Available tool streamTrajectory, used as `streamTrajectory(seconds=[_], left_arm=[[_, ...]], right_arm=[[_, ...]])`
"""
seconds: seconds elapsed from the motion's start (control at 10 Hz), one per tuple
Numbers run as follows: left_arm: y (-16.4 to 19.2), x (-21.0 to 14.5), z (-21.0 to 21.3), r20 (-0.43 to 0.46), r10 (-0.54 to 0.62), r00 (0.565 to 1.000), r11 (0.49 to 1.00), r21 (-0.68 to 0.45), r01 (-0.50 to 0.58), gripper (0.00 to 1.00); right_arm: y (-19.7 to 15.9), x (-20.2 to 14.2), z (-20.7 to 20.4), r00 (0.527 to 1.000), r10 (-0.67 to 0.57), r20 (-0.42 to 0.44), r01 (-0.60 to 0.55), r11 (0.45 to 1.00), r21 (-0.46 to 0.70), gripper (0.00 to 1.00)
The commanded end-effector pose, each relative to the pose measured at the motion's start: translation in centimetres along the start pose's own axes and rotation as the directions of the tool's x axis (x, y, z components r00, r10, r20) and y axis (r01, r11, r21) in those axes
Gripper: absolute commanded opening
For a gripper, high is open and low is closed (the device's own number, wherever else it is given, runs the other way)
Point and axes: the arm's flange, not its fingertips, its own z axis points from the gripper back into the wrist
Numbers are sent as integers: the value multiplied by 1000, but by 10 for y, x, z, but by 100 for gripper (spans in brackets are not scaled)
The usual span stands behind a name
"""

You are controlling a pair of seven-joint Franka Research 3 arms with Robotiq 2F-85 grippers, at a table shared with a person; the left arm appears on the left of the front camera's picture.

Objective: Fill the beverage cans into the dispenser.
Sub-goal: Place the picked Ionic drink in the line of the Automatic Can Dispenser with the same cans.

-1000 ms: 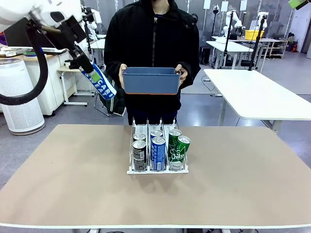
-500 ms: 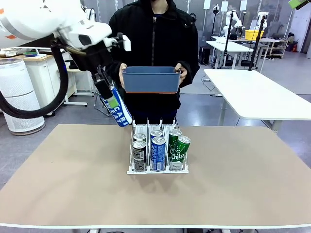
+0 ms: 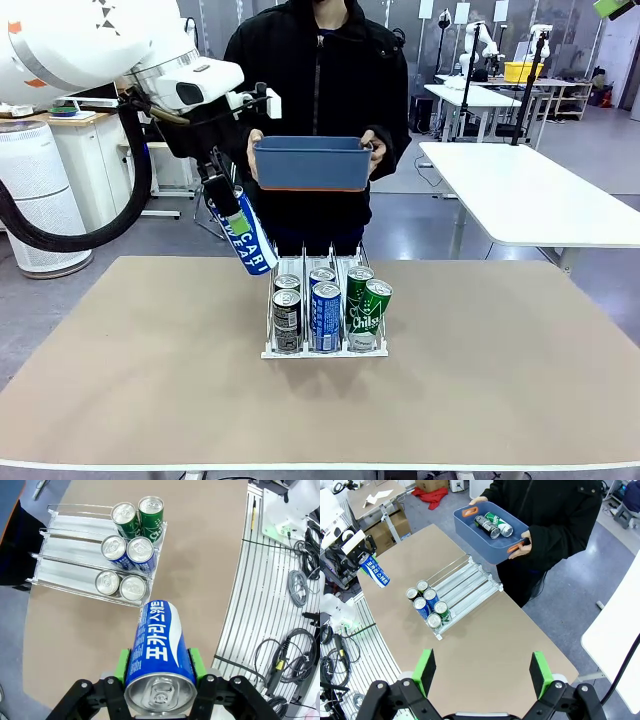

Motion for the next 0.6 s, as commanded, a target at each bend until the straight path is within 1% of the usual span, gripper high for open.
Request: streamTrajectory(seconds=[0.0, 0.1, 0.2, 0.3, 0.4, 0.5], left_arm=[[0, 0, 4, 9, -4, 1000, 1000, 22, 3, 0], [0, 0, 4, 9, -4, 1000, 1000, 22, 3, 0], [0, 0, 0, 1, 1, 1000, 1000, 2, -1, 57], [-2, 15, -15, -28, -6, 1000, 1000, 18, 7, 57], [-11, 33, -35, -21, -20, 1000, 1000, 14, 20, 57], [-26, 47, -53, -27, 20, 999, 1000, 21, -19, 57]], right_arm=[[0, -1, 0, 1000, -1, 1, 1, 1000, 3, 100], [0, -1, 0, 1000, -1, 1, 1, 1000, 3, 100], [0, -1, 0, 1000, -1, 1, 1, 1000, 3, 100], [0, -1, 0, 1000, -1, 1, 1, 1000, 3, 100], [0, -1, 0, 1000, -1, 1, 1, 1000, 3, 100], [0, -1, 0, 1000, -1, 1, 1, 1000, 3, 100]])
